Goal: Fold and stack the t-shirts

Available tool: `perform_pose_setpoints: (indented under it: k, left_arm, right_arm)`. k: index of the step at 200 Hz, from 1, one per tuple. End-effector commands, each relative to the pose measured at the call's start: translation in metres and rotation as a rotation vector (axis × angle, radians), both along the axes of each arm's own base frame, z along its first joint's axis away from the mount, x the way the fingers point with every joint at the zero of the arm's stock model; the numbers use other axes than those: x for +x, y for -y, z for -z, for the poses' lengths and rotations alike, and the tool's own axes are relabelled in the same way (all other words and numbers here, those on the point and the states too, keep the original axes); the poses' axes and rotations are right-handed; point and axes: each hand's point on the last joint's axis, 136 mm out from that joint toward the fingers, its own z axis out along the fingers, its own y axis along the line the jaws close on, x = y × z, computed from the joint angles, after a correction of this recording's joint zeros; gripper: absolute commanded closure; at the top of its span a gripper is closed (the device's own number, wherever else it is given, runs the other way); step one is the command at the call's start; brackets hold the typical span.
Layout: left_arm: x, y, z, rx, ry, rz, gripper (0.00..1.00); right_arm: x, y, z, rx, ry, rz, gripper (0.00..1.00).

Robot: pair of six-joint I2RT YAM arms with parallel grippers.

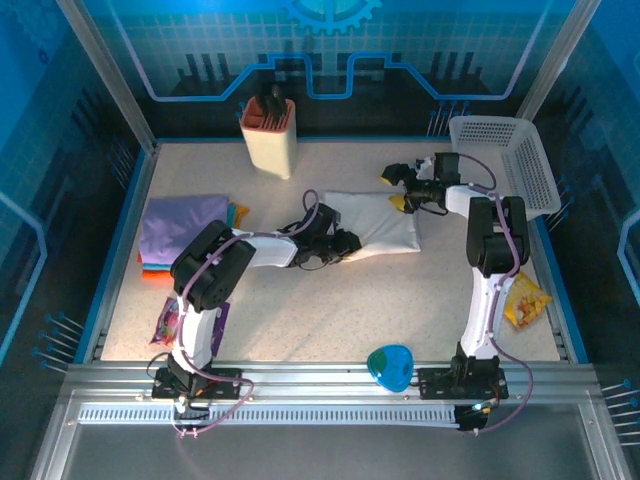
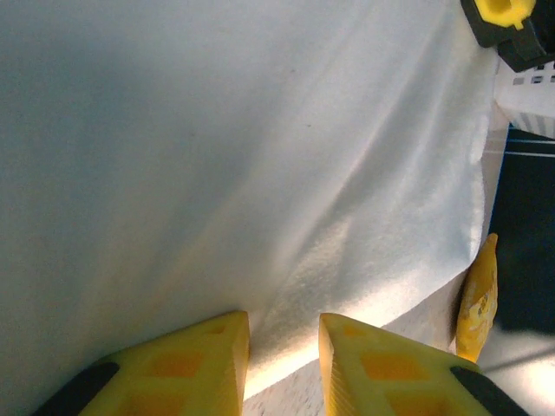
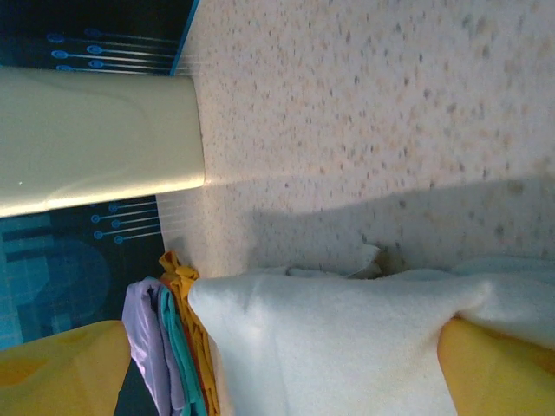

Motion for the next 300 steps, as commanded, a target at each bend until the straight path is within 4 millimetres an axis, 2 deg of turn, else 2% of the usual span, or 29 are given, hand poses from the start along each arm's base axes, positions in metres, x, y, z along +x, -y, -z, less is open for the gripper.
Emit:
perform_pose_setpoints:
  k: [1,42,58,73,92,108,128,146,166,186,207,232,246,300]
  left_arm:
    - [-0.053,-0.037,0.058,0.154,-0.213,-0.031,0.71]
    - [-0.085,-0.044,0.056,0.147,-0.226,-0.039,0.74]
    - [-0.097,-0.048,0.057,0.158,-0.227,-0.04,0.8]
    - [-0.104,-0.051,0.06,0.147,-0.242,-0.052,0.81]
    - [-0.111,-0.052,0.057,0.131,-0.242,-0.061,0.81]
    - [-0.111,-0.049,0.043,0.115,-0.225,-0.049,0.76]
    - [-0.1,-0.048,0.01,0.121,-0.167,-0.017,0.65]
    - [-0.086,-0.05,-0.029,0.163,-0.095,0.055,0.52]
    - [-0.071,-0.07,-0.057,0.294,-0.027,0.128,0.42]
    - [-0.052,-0.097,-0.069,0.401,0.011,0.151,0.33]
    - [-0.032,-0.117,-0.067,0.428,0.014,0.157,0.3]
    - [-0.013,-0.125,-0.052,0.417,-0.019,0.178,0.27]
    - [-0.006,-0.121,-0.043,0.414,-0.037,0.209,0.24]
    - [0.028,-0.096,-0.02,0.364,-0.032,0.233,0.24]
  right_arm:
    - [-0.023,0.014,0.028,-0.027,-0.081,0.048,0.07]
    - [-0.053,0.012,0.024,-0.032,-0.085,0.031,0.07]
    - [-0.059,0.014,0.023,-0.04,-0.075,0.025,0.07]
    - [-0.062,0.013,0.02,-0.036,-0.065,0.013,0.07]
    - [-0.063,0.012,0.006,-0.03,-0.029,-0.009,0.07]
    - [-0.063,0.008,-0.016,-0.02,0.016,-0.037,0.07]
    - [-0.066,0.005,-0.044,-0.019,0.064,-0.06,0.06]
    - [-0.071,0.006,-0.064,-0.034,0.09,-0.073,0.06]
    - [-0.081,0.008,-0.075,-0.075,0.101,-0.081,0.03]
    - [-0.094,0.012,-0.076,-0.125,0.098,-0.08,0.01]
    - [-0.108,0.014,-0.076,-0.161,0.092,-0.086,0.0]
    - [-0.125,0.015,-0.071,-0.172,0.078,-0.094,0.0]
    - [-0.134,0.015,-0.068,-0.176,0.07,-0.1,0.0]
    - [-0.161,0.018,-0.043,-0.159,0.012,-0.104,0.0]
